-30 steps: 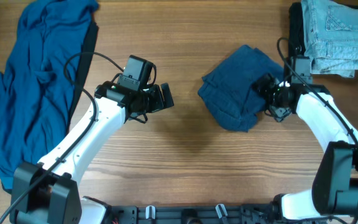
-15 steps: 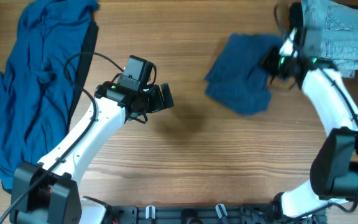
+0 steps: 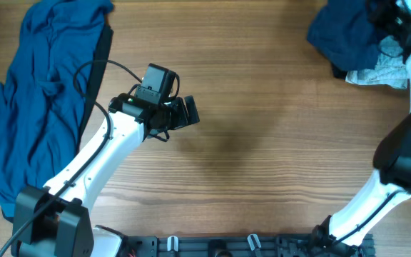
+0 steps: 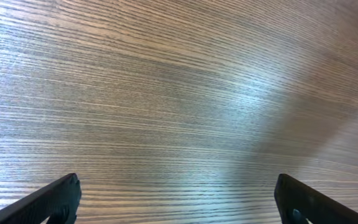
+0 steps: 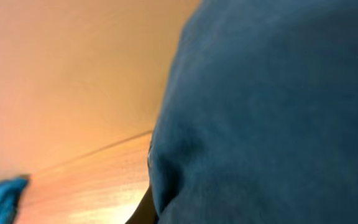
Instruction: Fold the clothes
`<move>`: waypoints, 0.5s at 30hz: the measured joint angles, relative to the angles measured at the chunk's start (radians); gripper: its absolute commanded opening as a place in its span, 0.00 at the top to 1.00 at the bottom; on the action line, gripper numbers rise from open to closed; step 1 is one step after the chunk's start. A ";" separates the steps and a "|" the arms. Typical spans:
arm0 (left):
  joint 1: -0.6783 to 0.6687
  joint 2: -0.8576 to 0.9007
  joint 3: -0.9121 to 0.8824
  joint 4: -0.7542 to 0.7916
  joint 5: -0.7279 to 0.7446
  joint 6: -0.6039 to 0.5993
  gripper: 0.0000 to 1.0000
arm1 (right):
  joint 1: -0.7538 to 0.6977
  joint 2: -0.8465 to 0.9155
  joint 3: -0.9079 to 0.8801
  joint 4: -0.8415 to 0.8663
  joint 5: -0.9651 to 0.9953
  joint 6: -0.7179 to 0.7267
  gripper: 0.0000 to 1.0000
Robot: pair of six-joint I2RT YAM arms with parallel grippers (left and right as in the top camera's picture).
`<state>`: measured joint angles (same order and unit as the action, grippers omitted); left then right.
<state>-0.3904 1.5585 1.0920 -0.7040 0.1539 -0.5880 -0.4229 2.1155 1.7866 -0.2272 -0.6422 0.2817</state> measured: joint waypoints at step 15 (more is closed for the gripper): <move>0.000 0.000 0.000 -0.010 0.000 0.000 0.00 | -0.201 0.089 0.037 0.490 -0.494 0.343 0.96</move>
<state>-0.3904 1.5585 1.0920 -0.7139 0.1543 -0.5880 -0.6235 2.2040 1.8233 0.2626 -1.1366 0.6247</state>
